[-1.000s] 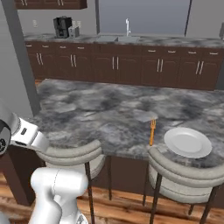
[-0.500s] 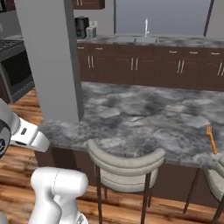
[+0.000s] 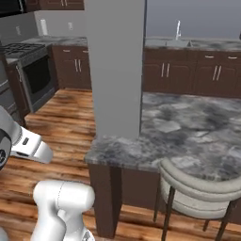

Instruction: Take the fork and place it on the left side of the plate. Then take the spoon and place it on the right side of the plate. Make sure they're directly next to the plate.

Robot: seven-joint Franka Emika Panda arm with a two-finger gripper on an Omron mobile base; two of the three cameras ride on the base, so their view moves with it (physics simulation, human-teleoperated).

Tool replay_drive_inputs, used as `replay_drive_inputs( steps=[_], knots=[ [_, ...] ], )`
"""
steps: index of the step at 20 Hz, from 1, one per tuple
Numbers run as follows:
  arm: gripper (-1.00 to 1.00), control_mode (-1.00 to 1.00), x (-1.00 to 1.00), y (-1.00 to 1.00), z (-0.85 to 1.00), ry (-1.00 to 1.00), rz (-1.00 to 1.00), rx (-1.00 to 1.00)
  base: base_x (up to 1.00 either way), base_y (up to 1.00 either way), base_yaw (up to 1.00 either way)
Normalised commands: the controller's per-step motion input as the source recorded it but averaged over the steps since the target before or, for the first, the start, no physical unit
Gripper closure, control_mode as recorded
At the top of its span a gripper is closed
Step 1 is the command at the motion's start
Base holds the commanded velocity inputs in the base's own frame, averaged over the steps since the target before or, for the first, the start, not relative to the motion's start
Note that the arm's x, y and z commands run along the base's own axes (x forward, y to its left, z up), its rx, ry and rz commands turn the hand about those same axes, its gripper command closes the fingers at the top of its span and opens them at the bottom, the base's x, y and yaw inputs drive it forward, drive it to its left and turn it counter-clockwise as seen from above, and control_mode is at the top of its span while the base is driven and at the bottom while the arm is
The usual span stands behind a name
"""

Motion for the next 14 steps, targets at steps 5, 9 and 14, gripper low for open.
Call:
replay_drive_inputs(
  steps=[5, 9, 14],
  knots=[
    [-1.0, 1.0, 0.0, 0.0, 0.0, 0.0, 0.0, 0.0, 0.51, 1.0, -0.08],
    [-1.0, 1.0, 0.0, 0.0, 0.0, 0.0, 0.0, 0.0, 0.71, 1.0, -0.12],
    [-1.0, 1.0, 0.0, 0.0, 0.0, 0.0, 0.0, 0.0, 0.83, 0.9, -0.13]
  ],
)
